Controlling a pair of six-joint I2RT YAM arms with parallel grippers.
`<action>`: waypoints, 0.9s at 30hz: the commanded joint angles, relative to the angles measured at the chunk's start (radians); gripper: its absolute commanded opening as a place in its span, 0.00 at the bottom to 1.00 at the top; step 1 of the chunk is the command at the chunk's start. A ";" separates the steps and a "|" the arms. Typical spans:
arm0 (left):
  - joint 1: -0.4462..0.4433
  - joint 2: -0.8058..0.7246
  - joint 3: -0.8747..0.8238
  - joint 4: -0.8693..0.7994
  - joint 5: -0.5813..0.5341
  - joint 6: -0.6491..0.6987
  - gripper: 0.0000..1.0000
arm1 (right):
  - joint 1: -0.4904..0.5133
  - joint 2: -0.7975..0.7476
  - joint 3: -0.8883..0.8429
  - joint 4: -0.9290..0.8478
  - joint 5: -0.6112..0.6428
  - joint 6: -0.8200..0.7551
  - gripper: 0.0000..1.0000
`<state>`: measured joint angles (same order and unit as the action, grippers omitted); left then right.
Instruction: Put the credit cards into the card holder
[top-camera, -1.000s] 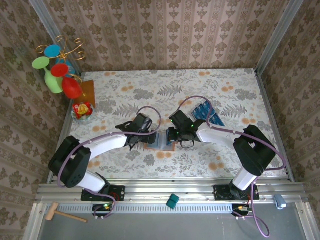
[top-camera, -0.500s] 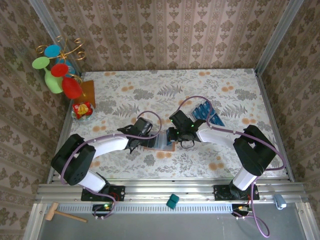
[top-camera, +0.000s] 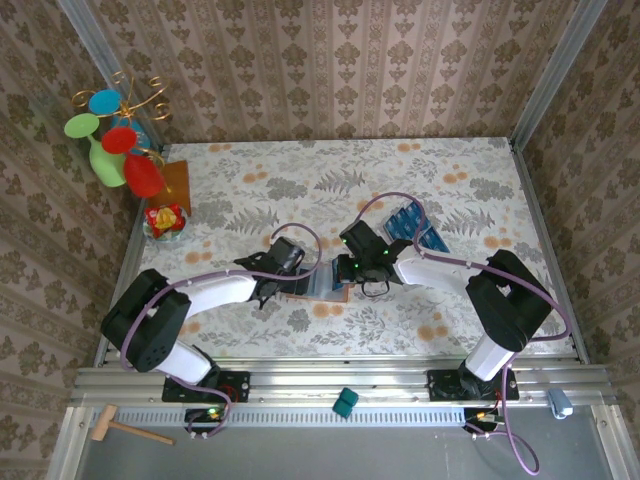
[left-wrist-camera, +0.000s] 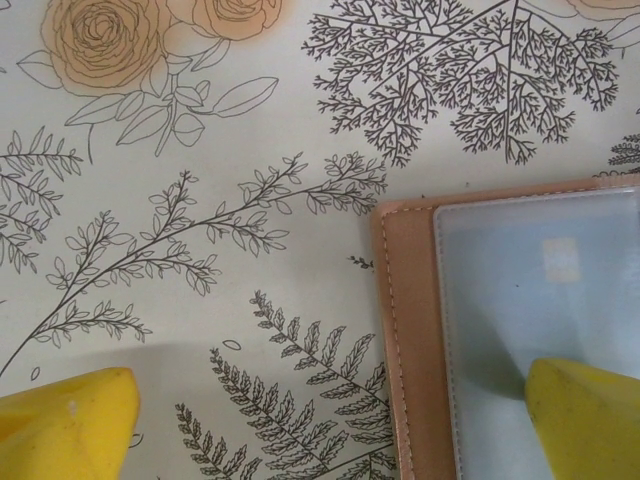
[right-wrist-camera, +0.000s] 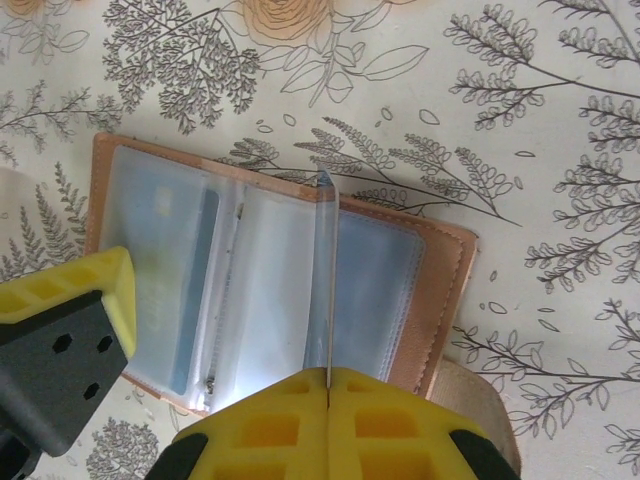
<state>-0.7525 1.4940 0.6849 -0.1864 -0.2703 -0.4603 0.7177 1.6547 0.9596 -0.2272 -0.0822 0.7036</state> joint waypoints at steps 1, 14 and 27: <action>-0.001 -0.019 -0.029 -0.060 -0.038 -0.034 1.00 | -0.011 -0.003 -0.022 0.013 -0.031 0.005 0.00; -0.009 -0.037 -0.041 -0.080 -0.051 -0.062 1.00 | -0.018 -0.102 -0.153 0.362 -0.177 0.130 0.00; -0.017 -0.035 -0.045 -0.083 -0.061 -0.073 1.00 | -0.011 -0.028 -0.356 0.854 -0.205 0.266 0.00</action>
<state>-0.7647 1.4677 0.6640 -0.2138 -0.3103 -0.5220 0.7040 1.6032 0.6308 0.4637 -0.2741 0.9279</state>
